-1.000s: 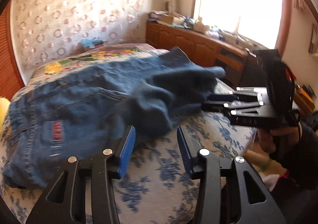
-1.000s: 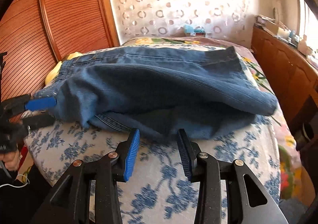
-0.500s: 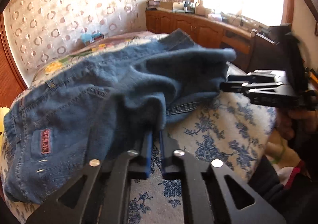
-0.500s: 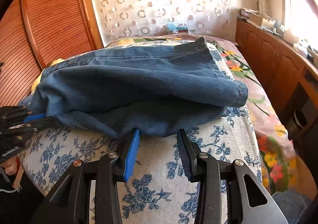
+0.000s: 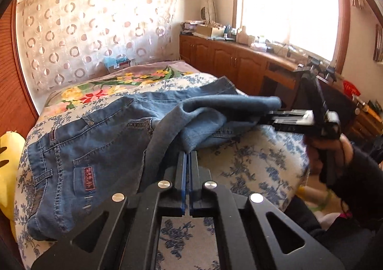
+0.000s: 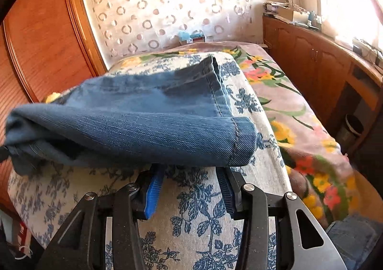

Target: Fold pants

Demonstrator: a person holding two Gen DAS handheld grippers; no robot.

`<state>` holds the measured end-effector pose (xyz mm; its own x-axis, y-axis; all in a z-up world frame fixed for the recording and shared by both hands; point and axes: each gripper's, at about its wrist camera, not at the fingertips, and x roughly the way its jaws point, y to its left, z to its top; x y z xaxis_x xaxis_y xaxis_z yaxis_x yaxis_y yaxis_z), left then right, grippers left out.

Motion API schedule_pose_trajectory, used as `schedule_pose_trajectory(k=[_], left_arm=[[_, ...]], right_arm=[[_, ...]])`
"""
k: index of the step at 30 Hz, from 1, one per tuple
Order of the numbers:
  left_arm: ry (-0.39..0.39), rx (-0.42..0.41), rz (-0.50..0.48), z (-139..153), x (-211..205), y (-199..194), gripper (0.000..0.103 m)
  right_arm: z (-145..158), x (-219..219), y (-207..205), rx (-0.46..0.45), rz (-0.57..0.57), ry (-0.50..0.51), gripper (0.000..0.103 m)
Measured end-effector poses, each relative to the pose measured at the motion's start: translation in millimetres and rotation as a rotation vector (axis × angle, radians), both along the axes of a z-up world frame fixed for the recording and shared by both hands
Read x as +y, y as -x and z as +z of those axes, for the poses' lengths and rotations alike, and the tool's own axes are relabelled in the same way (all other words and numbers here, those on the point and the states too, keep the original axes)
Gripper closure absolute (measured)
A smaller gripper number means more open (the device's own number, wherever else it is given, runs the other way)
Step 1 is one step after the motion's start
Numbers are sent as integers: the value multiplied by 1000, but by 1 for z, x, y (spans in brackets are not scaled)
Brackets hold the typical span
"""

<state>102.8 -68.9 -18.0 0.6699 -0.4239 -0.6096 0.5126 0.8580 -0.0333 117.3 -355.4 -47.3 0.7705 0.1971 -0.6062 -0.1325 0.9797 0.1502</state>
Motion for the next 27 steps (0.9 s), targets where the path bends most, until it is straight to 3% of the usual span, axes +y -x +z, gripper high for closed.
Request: schedule_pose_trajectory(k=[10,12,17,18,21,24,25,27], left_arm=[[-43,104,-61,-41,-18,7,101],[-63,121,-64,-50,-21,8,101],[-40,141,-66,-49,-21,13,100],[-45,137,-64,-47,-21,14,93],[-46,115,-58,-40,-21,19,86],[-29,88,-58,-29,-17,25,72],[-26,76,-52,-23,-16,26,60],[-13,55,-40,-19,-12,26,44]], right_arm=[[-9,-17,-3,-19,-1,-24,58],[-8,-18,-3,-34,-16,-3,67],[-8,-22,8,-28,-46,13,68],[-6,-22,10,-28,-49,11,68],[-6,-29,18,-20,-62,3,68],[-4,-34,27,-22,-67,-9,68],[-3,-34,30,-26,-70,-8,68],[1,-34,34,-35,-72,-8,68]])
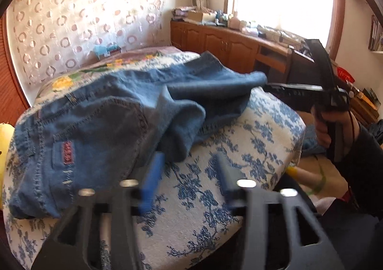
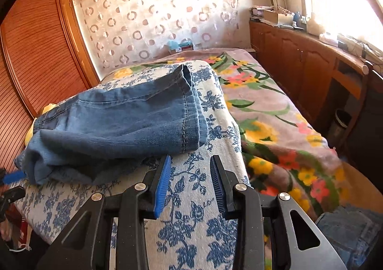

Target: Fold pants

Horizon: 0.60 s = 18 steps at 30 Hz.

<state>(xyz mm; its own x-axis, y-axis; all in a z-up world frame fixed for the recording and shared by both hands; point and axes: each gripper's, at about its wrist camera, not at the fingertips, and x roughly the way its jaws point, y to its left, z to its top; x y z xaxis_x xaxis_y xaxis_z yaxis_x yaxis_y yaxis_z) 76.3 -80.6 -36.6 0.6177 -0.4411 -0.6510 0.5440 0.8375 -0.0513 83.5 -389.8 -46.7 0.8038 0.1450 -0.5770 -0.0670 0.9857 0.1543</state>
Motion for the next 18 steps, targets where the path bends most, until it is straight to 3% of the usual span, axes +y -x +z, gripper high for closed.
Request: schedule_pose_trajectory(k=[3,14,18], left_arm=[[20,-11,21,6,10,-4,36],[-10,-29,140,3,35,-28,36],[-10,-21,156,-1,41,-34,36]], right_arm=[[6,0,1,-21,-8,1,68],[6,0,-12,-40,4,-1,68],[10,2,-23,-45,30,4,61]])
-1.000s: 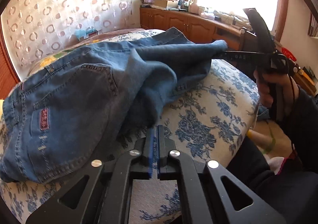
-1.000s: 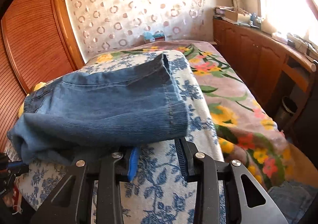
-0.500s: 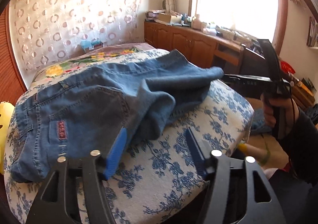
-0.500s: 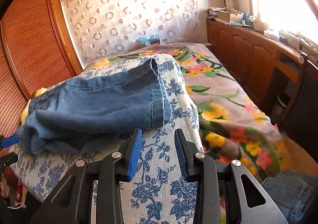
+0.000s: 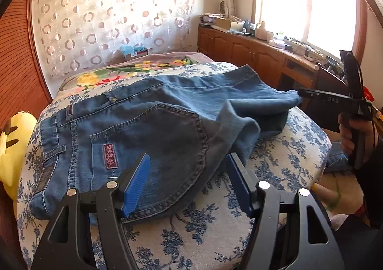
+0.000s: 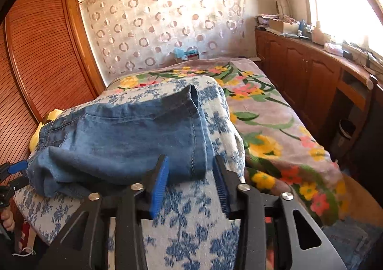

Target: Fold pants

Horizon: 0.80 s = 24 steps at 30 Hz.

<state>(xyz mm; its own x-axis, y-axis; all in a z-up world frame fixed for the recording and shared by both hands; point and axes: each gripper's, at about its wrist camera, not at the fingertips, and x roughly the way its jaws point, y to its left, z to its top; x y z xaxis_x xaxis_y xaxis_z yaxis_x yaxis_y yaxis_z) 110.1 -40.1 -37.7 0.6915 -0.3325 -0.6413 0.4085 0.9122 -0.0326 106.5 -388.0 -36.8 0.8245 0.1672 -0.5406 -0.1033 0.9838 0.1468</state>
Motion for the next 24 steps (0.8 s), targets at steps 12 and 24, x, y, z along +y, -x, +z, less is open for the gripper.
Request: schedule_pose_trajectory(k=[12,24], left_arm=[[0,2,103,-12,29,-34,36],[10,18,195,-25,63,-53,36]], right_arm=[[14,22,-108,59,58,89,60],[-6,30,-211,304,100,156,63]])
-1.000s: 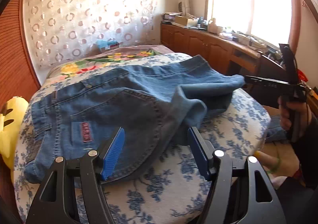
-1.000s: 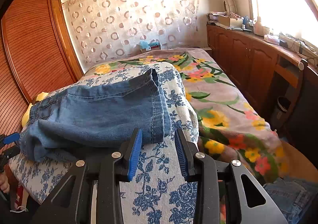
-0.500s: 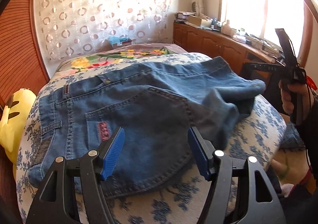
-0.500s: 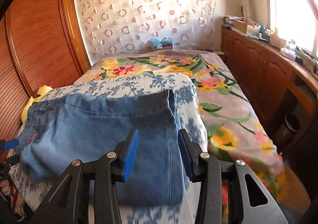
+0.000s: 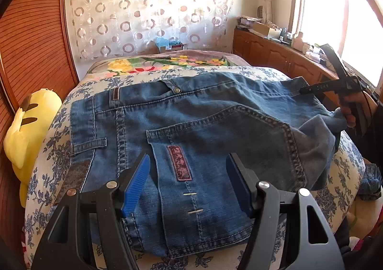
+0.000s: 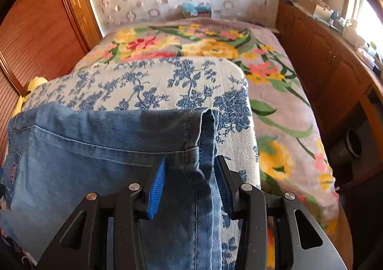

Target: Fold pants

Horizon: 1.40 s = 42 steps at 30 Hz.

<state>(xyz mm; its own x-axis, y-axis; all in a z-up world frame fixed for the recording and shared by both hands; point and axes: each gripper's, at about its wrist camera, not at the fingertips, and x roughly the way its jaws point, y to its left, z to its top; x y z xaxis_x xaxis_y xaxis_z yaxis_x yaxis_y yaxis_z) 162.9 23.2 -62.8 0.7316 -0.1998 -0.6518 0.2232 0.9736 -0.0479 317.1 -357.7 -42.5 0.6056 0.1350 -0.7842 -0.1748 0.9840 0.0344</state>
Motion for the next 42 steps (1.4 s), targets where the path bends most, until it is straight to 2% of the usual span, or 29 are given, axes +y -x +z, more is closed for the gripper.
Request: schedule_pose_trajectory(k=[1,2,3,6,11,13,14,16,17,21,25,29,37,42], left_arm=[[-1,0,0,0,0,0,36],[-1,0,-2,-1,1,0,36],[-1,-1,-3,-1,2,0,36],[-4,1,-2,-3,3,1,36],[-7,-4,11,-1,6,1,36],[-5,-7,14,-1,7,1,36],[-3,-8,15,-1,9,1,36],[4,-10,9,-1,9,2,36],[7,-12,5,-1,9,2,36],[21,-9,-11,-3,8,2,36],[33,-10,-20,-4,2,1,27],[17,-7,-29,-8,-4,1,27],[-21,22,-32,-22,-15,-2,27],[-27,15,-34,-23,-17,-1,27]], right_arm=[[1,2,-2,-3,4,4,73],[5,3,-2,-17,16,5,92],[10,3,-4,-31,27,2,95],[30,0,1,-117,28,-19,99],[61,-8,-15,-259,-65,-41,99],[59,-4,-25,-263,-103,-1,99],[53,0,-32,-232,-110,21,99],[41,5,-38,-177,-106,40,92],[37,7,-35,-170,-105,56,85],[33,2,-3,-199,-57,23,66],[30,-6,46,-242,-28,-4,63],[19,-20,97,-267,-24,-63,63],[-6,-49,140,-253,-81,-92,62],[-12,-58,158,-274,-118,-125,38]])
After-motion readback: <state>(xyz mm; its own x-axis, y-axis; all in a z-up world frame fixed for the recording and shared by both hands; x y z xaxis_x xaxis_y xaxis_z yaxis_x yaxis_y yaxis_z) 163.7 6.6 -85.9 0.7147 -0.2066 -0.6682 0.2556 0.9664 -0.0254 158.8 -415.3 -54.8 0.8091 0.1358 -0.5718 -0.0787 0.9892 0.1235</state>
